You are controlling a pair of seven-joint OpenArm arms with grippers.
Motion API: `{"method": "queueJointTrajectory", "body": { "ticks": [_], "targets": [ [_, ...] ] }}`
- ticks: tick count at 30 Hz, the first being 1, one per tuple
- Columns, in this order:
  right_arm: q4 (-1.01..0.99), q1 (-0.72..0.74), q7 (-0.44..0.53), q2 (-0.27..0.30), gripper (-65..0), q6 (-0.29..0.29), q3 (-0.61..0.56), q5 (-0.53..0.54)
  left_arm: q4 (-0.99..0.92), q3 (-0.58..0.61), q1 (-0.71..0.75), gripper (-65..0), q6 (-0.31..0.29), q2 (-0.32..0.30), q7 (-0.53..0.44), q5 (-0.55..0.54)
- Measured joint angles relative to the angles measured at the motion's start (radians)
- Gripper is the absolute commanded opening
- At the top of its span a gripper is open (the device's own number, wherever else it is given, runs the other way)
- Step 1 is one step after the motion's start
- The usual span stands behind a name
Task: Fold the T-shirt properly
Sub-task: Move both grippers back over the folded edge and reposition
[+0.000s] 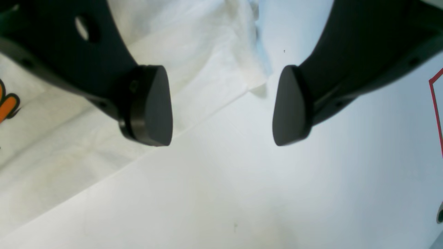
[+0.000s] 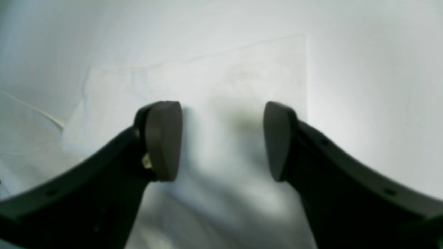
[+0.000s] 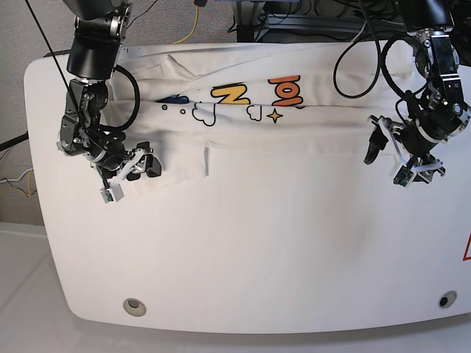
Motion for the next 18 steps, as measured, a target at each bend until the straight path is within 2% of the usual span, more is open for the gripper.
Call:
{"method": "queueJointTrajectory", "body": {
  "ticks": [3, 5, 8, 18],
  "targets": [
    [0.014, -0.022, 0.008, -0.01, -28.7, -0.002, 0.0, 0.01, -0.032, 0.007, 0.003, -22.8, 0.018, 0.034, 0.003, 0.011],
    [0.015, -0.031, 0.012, -0.013, -28.7, 0.006, 0.0, 0.027, -0.041, 0.016, 0.011, -22.8, 0.009, 0.06, 0.035, 0.026],
    [0.015, -0.03, 0.009, -0.014, -28.7, 0.007, 0.0, 0.031, -0.043, 0.022, 0.026, -22.8, -0.009, 0.077, 0.034, 0.006],
    [0.016, -0.025, 0.003, -0.012, -28.7, 0.007, -0.002, 0.03, -0.042, 0.014, 0.013, -22.8, 0.003, 0.07, 0.023, 0.017]
  ]
}}
